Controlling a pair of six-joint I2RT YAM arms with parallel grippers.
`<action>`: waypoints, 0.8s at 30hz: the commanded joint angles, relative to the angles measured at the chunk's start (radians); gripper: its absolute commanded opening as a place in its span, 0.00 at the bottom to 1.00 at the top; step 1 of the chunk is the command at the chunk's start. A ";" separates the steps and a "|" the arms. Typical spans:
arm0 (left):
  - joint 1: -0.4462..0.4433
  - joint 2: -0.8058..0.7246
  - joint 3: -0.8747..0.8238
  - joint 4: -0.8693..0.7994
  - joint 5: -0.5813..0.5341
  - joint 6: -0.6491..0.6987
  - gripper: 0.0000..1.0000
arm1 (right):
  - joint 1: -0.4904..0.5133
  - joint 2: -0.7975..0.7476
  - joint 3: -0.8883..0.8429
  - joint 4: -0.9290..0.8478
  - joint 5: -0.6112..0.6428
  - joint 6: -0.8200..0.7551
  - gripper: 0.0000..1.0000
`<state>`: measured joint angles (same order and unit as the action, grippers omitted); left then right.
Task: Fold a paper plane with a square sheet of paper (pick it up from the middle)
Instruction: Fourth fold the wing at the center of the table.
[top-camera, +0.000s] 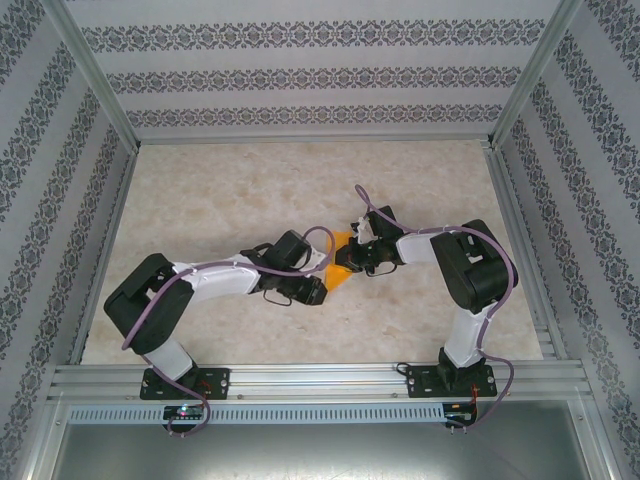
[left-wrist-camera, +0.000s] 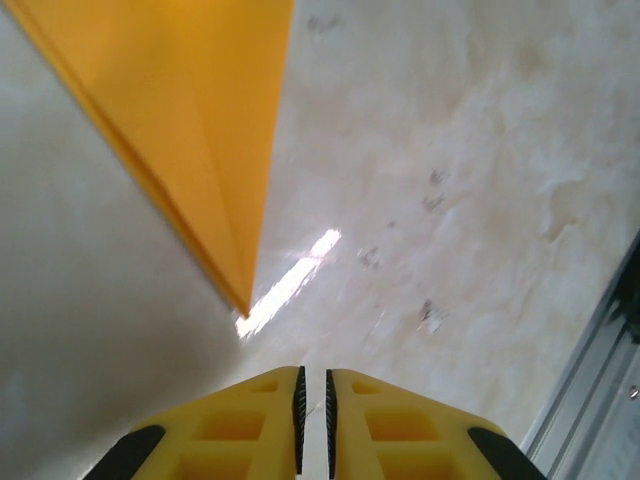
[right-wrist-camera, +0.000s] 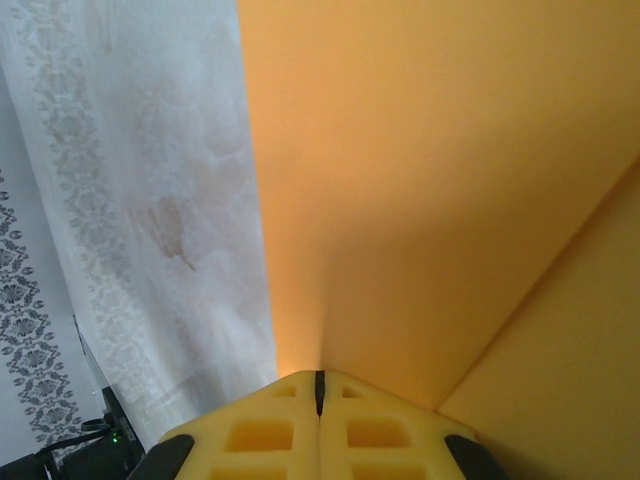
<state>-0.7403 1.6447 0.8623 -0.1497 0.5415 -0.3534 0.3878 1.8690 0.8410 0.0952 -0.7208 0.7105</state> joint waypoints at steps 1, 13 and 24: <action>-0.010 0.001 0.059 -0.013 -0.007 -0.022 0.19 | -0.017 0.071 -0.036 -0.073 0.154 -0.030 0.06; 0.004 0.198 0.139 0.058 -0.033 0.013 0.17 | -0.014 0.051 -0.045 -0.046 0.117 -0.012 0.06; 0.017 0.254 0.048 0.087 -0.065 0.030 0.16 | -0.031 0.050 0.001 -0.080 0.145 -0.028 0.06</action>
<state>-0.7372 1.8481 0.9592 -0.0647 0.5198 -0.3462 0.3828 1.8683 0.8433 0.0975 -0.7227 0.7105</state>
